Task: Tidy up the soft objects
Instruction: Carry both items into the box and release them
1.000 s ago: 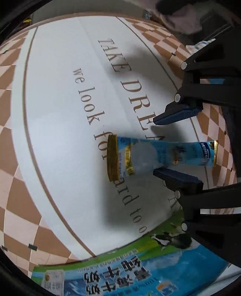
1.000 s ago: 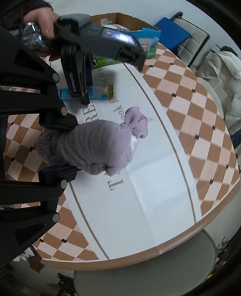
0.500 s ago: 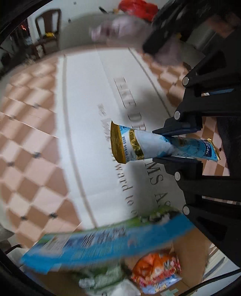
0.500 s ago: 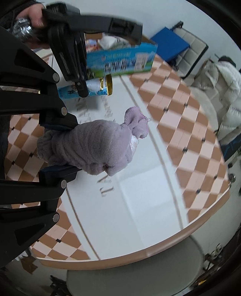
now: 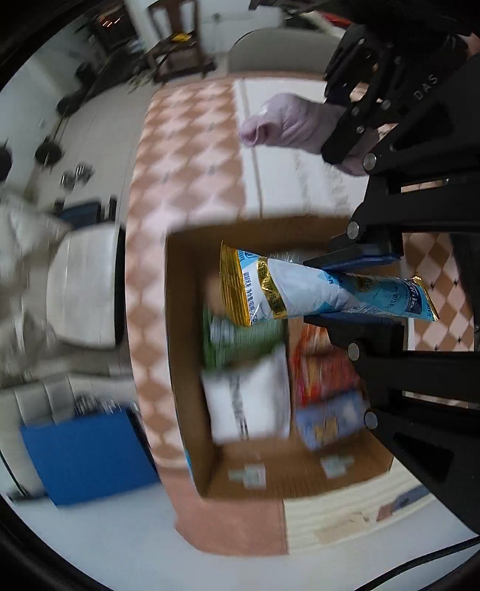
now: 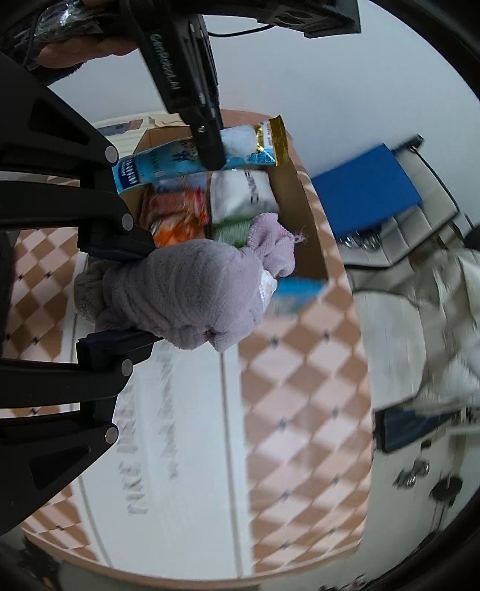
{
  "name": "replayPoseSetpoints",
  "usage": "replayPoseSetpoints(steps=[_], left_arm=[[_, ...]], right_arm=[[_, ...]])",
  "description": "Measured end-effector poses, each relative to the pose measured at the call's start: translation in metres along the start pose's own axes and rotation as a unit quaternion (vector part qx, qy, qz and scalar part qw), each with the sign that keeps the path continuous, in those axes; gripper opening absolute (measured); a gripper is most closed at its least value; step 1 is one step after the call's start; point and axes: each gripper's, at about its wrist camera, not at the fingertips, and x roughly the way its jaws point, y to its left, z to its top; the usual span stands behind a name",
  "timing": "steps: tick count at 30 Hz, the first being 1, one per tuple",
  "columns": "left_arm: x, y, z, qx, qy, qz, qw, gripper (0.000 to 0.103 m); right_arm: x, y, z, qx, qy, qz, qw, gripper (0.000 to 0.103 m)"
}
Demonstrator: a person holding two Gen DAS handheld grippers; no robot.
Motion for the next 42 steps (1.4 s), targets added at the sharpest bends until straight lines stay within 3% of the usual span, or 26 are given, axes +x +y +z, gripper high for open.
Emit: replayPoseSetpoints(steps=[5,10,25,28,33,36,38,40,42], left_arm=[[0.022,0.062,0.015,-0.036,0.016,0.025,0.9989,0.018],[0.054,0.110,0.037,-0.061,0.039,0.031,0.9969,0.018],[0.104,0.162,0.076,-0.044,0.076,0.083,0.9927,0.021],[0.109,0.165,0.076,-0.046,0.090,0.077,0.9919,0.023],[0.100,0.167,0.071,-0.060,0.073,0.052,0.9941,0.039],[0.085,0.165,0.061,-0.063,0.051,0.049,0.9955,0.053],[0.077,0.162,0.053,-0.059,0.037,0.050,0.9963,0.054],[0.066,0.157,0.037,-0.057,0.021,0.046,0.9971,0.055],[0.058,0.152,0.022,-0.057,0.007,0.038,0.9976,0.072]], right_arm=[[0.049,0.056,0.030,-0.026,0.024,-0.030,0.999,0.032],[0.089,0.074,0.048,-0.016,0.043,-0.058,0.997,0.032],[0.155,0.067,0.072,0.004,0.081,-0.118,0.990,0.032],[0.159,0.067,0.074,0.004,0.084,-0.121,0.989,0.037],[0.159,0.073,0.075,0.007,0.084,-0.109,0.990,0.072],[0.151,0.075,0.072,0.010,0.077,-0.107,0.991,0.073],[0.145,0.077,0.068,0.011,0.073,-0.106,0.992,0.073],[0.136,0.081,0.061,0.003,0.066,-0.110,0.992,0.080],[0.126,0.086,0.053,-0.005,0.059,-0.110,0.992,0.083]])
